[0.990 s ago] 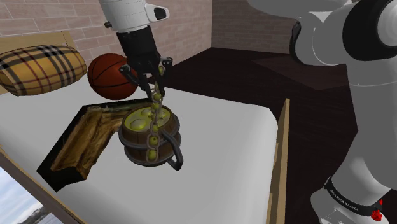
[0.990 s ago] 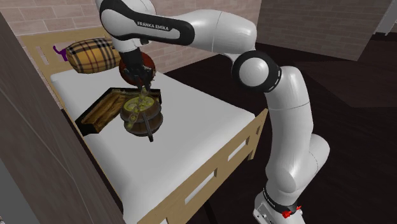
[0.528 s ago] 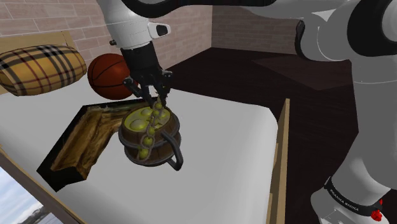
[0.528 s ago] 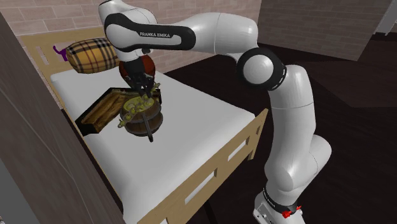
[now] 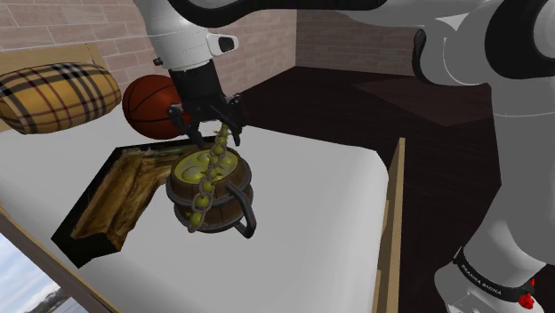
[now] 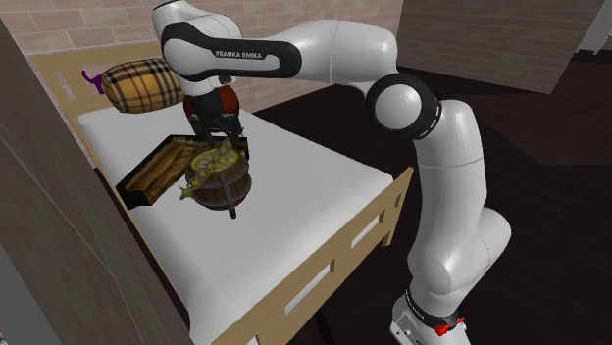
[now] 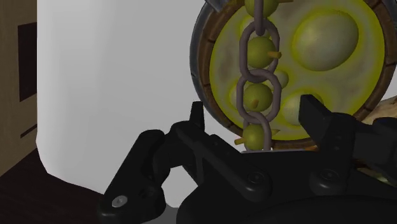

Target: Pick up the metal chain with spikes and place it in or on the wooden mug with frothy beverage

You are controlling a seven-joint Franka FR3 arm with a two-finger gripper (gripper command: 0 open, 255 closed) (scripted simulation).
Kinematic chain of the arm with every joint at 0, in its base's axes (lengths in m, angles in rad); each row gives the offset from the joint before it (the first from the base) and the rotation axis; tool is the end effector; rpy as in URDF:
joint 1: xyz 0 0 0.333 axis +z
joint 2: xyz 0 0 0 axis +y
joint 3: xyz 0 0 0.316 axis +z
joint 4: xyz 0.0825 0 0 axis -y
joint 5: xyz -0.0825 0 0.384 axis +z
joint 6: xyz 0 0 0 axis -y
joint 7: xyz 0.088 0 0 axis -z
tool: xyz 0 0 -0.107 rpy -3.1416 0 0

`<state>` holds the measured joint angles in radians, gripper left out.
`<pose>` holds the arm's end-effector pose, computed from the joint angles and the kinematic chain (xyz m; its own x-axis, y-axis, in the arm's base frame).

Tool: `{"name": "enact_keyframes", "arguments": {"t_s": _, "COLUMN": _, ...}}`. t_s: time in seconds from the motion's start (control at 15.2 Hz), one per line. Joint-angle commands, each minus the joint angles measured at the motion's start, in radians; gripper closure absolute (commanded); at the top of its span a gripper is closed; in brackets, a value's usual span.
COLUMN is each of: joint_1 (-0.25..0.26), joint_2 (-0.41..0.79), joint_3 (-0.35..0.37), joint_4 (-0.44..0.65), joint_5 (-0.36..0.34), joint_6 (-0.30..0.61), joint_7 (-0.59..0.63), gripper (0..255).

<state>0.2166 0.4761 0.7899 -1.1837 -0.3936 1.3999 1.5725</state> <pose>0.4763 0.4442 0.5617 0.8007 -0.5959 0.0619 -0.5983 -0.7901 0.1333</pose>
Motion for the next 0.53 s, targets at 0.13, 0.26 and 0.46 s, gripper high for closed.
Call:
{"name": "enact_keyframes", "arguments": {"t_s": 0.13, "joint_1": 0.0, "joint_2": 0.0, "joint_3": 0.0, "joint_4": 0.0, "joint_5": 0.0, "joint_6": 0.0, "joint_7": 0.0, "gripper": 0}}
{"name": "enact_keyframes", "arguments": {"t_s": 0.26, "joint_1": 0.028, "joint_2": 0.02, "joint_3": -0.004, "joint_4": 0.067, "joint_5": -0.013, "joint_6": -0.046, "joint_7": -0.002, "gripper": 0}}
{"name": "enact_keyframes", "arguments": {"t_s": 0.46, "joint_1": 0.145, "joint_2": 0.108, "joint_3": -0.03, "joint_4": 0.319, "joint_5": -0.074, "joint_6": -0.202, "joint_7": -0.017, "gripper": 0}}
